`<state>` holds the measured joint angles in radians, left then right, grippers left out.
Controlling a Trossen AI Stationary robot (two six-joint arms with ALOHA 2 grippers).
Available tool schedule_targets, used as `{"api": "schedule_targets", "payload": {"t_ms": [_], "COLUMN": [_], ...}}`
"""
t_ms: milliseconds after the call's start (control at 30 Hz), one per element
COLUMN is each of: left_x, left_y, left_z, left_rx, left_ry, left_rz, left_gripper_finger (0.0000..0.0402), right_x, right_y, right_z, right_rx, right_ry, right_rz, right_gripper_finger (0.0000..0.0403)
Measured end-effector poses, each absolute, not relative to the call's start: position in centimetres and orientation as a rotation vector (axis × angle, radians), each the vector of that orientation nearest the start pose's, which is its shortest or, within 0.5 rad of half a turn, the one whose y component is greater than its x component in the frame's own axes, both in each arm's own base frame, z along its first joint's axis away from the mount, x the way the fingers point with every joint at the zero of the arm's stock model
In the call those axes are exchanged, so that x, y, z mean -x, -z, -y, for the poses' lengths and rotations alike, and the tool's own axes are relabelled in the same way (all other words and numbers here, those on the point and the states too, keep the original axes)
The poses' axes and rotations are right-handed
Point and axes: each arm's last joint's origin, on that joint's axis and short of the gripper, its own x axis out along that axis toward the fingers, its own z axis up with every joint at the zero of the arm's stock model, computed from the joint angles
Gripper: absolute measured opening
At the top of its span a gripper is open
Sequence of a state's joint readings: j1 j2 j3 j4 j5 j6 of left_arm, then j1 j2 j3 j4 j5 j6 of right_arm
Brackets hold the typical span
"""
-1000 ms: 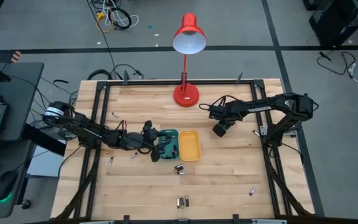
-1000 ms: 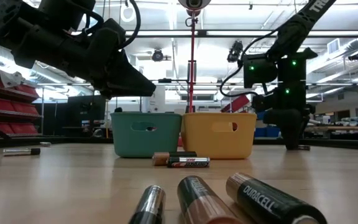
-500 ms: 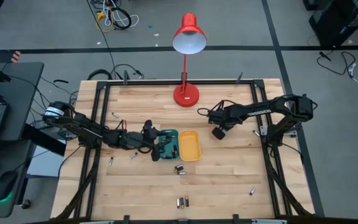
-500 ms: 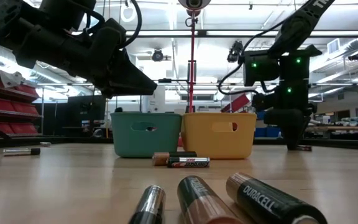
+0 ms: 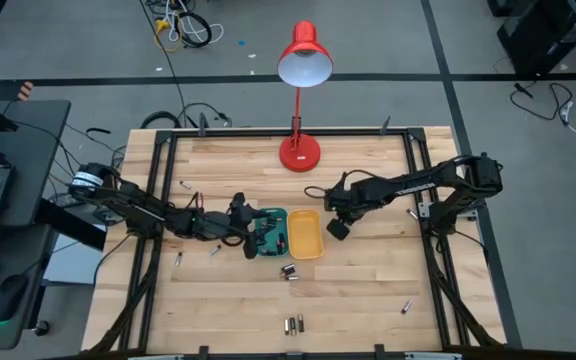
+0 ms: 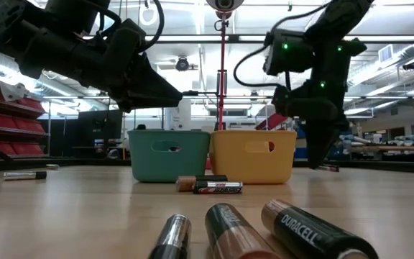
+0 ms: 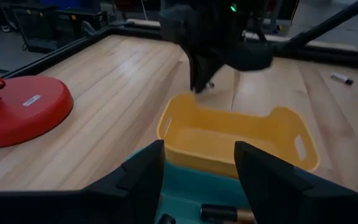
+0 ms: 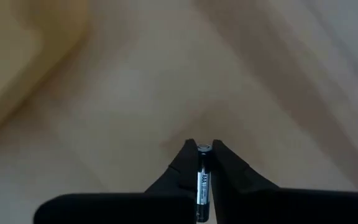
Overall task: Sort batteries
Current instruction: Put the white battery into the yellow bin
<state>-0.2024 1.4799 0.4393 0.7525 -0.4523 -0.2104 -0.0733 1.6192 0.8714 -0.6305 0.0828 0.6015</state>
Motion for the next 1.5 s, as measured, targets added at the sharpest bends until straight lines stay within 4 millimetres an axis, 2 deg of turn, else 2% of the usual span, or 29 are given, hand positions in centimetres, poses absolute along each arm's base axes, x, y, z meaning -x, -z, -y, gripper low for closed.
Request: {"api": "schedule_targets", "payload": {"t_ms": [767, 1100, 1267, 1500], "left_x": [-25.9, -26.0, -26.0, -26.0], "left_y": [-16.0, -16.3, -16.3, -16.2], "left_z": [4.0, 4.0, 4.0, 4.0], "left_rx": [0.121, 0.14, 0.141, 0.137], "left_ry": [-0.285, -0.283, -0.283, -0.284], "left_rz": [-0.23, -0.195, -0.196, -0.205], "left_gripper_finger": [0.0211, 0.0211, 0.0211, 0.0211], "right_x": [-29.7, -31.7, -32.2, -32.2], "right_y": [-18.3, -20.0, -20.4, -20.4], "right_z": [-2.0, -3.5, -4.1, -4.4], "right_rx": [-0.43, -0.393, -0.352, -0.31], "right_ry": [0.418, 0.359, 0.379, 0.403], "right_rz": [-1.17, -0.958, -0.865, -0.855], "right_gripper_finger": [0.0017, 0.0019, 0.0038, 0.0093]}}
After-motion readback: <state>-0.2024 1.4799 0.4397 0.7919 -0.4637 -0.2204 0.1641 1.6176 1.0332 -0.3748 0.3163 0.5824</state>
